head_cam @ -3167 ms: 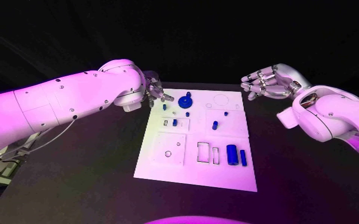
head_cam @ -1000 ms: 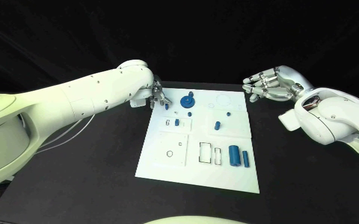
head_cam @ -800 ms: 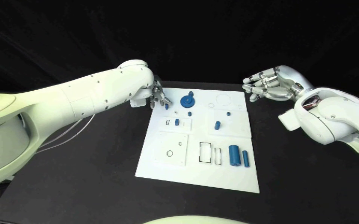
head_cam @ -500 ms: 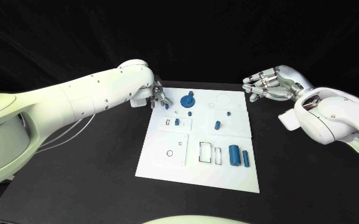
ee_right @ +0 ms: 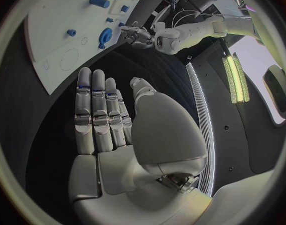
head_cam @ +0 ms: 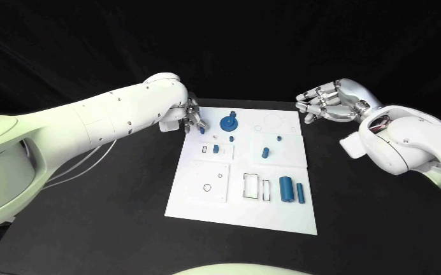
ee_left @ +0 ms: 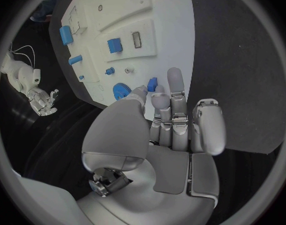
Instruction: Assemble the parts on the task board
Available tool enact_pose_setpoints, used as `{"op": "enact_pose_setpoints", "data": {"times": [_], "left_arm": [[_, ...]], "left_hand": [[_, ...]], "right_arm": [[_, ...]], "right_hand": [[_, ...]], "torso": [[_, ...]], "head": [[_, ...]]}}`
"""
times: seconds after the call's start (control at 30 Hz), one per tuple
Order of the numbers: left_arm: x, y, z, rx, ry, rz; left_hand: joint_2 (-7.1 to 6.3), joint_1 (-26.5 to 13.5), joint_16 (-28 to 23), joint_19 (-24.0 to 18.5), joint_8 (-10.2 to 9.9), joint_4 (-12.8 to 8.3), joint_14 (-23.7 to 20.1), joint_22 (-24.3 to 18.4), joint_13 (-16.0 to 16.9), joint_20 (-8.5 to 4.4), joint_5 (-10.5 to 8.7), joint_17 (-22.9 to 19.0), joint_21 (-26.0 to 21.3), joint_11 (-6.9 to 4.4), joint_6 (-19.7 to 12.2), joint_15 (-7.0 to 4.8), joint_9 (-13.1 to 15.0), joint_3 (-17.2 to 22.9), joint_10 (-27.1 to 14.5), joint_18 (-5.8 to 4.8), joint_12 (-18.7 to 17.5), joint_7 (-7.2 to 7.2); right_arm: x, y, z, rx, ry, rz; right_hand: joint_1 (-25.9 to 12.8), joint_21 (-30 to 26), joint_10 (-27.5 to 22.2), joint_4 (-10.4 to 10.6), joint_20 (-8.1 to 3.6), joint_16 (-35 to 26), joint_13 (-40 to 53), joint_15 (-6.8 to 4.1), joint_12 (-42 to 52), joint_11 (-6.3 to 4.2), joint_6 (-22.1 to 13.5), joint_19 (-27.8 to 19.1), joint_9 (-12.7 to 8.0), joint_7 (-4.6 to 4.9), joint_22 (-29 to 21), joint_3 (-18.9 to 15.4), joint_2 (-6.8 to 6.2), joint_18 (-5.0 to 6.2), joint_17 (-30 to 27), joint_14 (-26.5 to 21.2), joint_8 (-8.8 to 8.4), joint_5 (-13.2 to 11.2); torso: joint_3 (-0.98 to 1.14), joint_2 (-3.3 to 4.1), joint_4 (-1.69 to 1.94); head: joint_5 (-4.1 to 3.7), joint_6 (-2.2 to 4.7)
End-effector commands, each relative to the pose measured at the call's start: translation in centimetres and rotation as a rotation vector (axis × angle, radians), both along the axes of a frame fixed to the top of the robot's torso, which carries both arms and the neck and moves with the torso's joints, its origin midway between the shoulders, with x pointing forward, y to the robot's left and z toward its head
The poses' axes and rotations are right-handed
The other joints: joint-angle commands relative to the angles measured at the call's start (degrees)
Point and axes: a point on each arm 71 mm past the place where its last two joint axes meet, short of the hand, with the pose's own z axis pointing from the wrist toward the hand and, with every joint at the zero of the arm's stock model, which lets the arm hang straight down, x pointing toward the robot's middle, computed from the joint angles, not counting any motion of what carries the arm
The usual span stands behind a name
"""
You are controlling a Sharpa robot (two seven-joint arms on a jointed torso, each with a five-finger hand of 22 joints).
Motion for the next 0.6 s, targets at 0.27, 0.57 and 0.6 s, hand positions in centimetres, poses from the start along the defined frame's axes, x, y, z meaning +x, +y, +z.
{"op": "enact_pose_setpoints", "data": {"times": [0.27, 0.57, 0.6], "left_arm": [[-0.07, -0.18, -0.29, -0.029, 0.029, -0.02], [-0.3, 0.32, -0.09, -0.059, 0.006, 0.003], [-0.39, 0.39, -0.05, -0.067, 0.005, 0.007]], "left_hand": [[1.31, 6.6, -0.4, 0.2, -0.7, -3.7, 0.0, 0.5, -0.8, 0.13, 0.54, 0.1, 0.4, -0.1, -0.3, -0.04, -1.0, 9.2, 0.0, -0.37, -0.9, 0.35], [-1.53, 4.3, -0.5, 0.1, 1.0, -5.2, 0.0, 0.6, -0.8, 0.27, 0.41, 0.2, 0.5, -0.1, 0.0, 0.02, -0.2, 19.4, 0.9, -0.36, -0.5, 0.35], [-1.96, 4.0, -0.5, 0.2, 1.3, -5.4, 0.0, 0.6, -0.7, 0.2, 0.38, 0.2, 0.5, -0.1, 0.0, 0.05, 0.0, 20.4, 1.1, -0.35, -0.4, 0.29]], "right_arm": [[-0.06, 0.17, -0.01, 0.0, 0.001, 0.01], [-0.07, 0.15, 0.02, 0.001, -0.001, 0.009], [-0.07, 0.14, 0.02, 0.001, -0.001, 0.009]], "right_hand": [[-0.2, -0.4, 0.0, -0.3, 0.25, -0.1, 0.0, 0.07, 0.0, 0.3, -0.1, 0.0, 0.1, 0.16, -0.1, 0.2, 0.55, 0.4, -0.1, 0.1, -0.2, 0.2], [-0.2, -0.4, 0.0, -0.3, 0.25, -0.1, 0.0, 0.07, 0.0, 0.3, -0.1, 0.0, 0.1, 0.16, -0.1, 0.2, 0.55, 0.4, -0.1, 0.1, -0.2, 0.2], [-0.2, -0.4, 0.0, -0.3, 0.25, -0.1, 0.0, 0.07, 0.0, 0.3, -0.1, 0.0, 0.1, 0.16, -0.1, 0.2, 0.55, 0.4, -0.1, 0.1, -0.2, 0.2]], "torso": [[0.02, 0.0, 0.04], [0.01, -0.06, 0.07], [-0.01, -0.08, 0.13]], "head": [[-0.12, -0.19], [-0.22, -0.1], [-0.26, -0.16]]}}
